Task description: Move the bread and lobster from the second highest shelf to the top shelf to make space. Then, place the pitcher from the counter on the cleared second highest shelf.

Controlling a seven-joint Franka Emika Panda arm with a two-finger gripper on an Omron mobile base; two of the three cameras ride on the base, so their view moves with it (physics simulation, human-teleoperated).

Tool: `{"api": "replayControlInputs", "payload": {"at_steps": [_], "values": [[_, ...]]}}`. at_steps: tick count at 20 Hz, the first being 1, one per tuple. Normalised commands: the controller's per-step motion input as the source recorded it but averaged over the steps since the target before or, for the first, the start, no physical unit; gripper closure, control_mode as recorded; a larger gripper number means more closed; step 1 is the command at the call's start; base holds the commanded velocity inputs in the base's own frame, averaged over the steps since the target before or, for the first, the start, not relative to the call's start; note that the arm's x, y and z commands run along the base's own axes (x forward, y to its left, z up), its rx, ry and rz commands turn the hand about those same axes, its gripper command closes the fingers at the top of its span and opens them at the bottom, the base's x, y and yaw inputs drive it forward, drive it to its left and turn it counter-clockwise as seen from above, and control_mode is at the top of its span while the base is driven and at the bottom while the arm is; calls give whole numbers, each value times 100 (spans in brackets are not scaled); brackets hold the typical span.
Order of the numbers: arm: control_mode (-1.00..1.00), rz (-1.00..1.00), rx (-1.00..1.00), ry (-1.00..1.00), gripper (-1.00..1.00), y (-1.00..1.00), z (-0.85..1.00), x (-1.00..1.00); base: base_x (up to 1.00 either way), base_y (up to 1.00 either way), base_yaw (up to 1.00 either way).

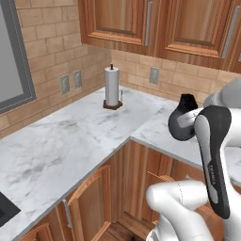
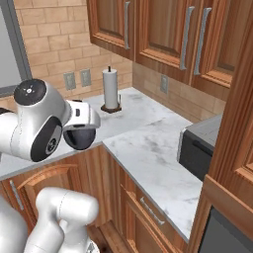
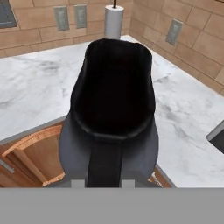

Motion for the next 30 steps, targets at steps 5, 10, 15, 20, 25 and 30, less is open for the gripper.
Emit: {"api": "replayControlInputs", "payload": {"at_steps": [5, 10, 15, 20, 25, 30], "values": [[-100, -2, -3, 0, 100, 21, 0, 2, 0, 0, 0], [-100, -4, -1, 0, 100, 16, 0, 10, 0, 0, 0], [100, 0, 0, 0, 100, 0, 0, 0, -38, 2, -16], [100, 0, 0, 0, 100, 0, 0, 0, -99, 19, -34], [100, 0, 0, 0, 100, 0, 0, 0, -100, 13, -59], [100, 0, 0, 0, 100, 0, 0, 0, -67, 12, -78]]}}
